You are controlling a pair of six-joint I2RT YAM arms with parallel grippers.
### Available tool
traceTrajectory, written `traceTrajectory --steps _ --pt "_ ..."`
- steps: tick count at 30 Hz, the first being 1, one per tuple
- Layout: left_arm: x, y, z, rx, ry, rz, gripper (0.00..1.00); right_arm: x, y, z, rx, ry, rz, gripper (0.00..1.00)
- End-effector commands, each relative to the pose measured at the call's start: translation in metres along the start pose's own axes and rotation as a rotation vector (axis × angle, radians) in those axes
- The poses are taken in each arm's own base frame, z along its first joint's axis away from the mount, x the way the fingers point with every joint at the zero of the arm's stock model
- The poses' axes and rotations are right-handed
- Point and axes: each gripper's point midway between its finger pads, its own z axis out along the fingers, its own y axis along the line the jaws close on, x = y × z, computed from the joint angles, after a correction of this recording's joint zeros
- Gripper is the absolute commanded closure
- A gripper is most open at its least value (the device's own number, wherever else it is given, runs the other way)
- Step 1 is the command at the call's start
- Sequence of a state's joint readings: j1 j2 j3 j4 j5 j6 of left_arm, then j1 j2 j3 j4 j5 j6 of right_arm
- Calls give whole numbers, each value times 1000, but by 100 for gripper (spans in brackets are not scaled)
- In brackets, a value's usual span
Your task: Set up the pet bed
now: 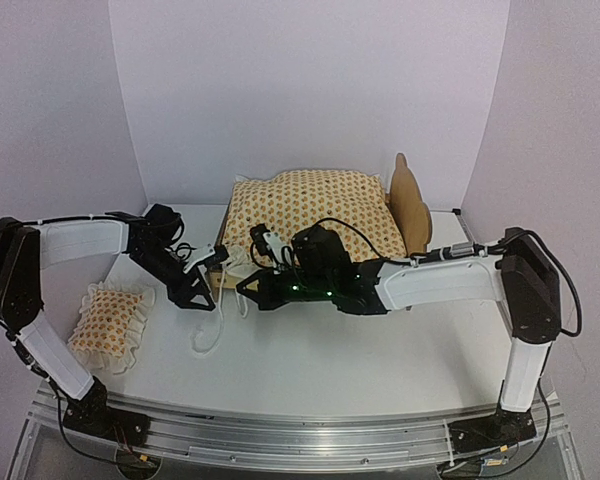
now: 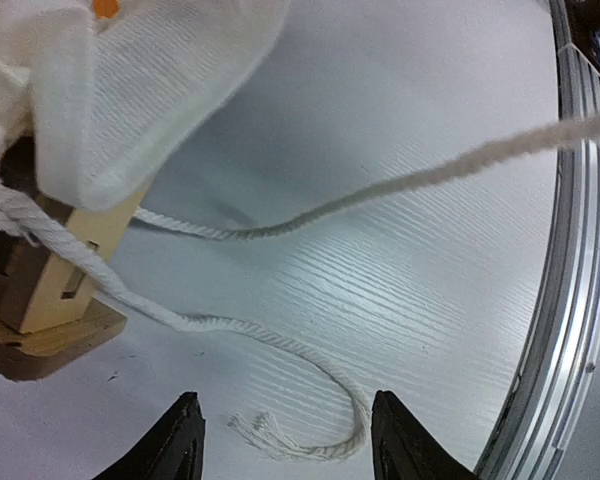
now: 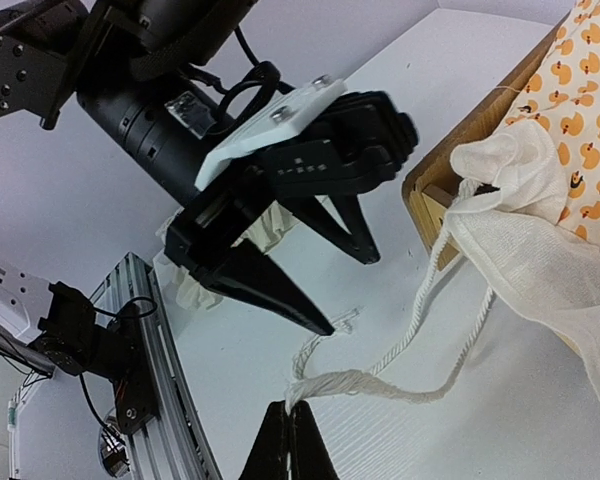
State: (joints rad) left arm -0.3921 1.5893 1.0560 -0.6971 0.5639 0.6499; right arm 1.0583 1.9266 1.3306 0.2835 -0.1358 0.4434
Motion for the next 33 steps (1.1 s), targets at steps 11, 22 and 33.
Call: traceTrajectory --steps 11,22,33 --pt "-49 -48 -78 180 -454 237 37 -37 81 21 -207 -78 -46 100" --pt "-36 -86 -87 269 -529 460 38 -44 80 31 -213 -112 -24 100" --pt "-50 -55 -75 158 -514 367 68 -50 89 37 -264 -126 -25 100"
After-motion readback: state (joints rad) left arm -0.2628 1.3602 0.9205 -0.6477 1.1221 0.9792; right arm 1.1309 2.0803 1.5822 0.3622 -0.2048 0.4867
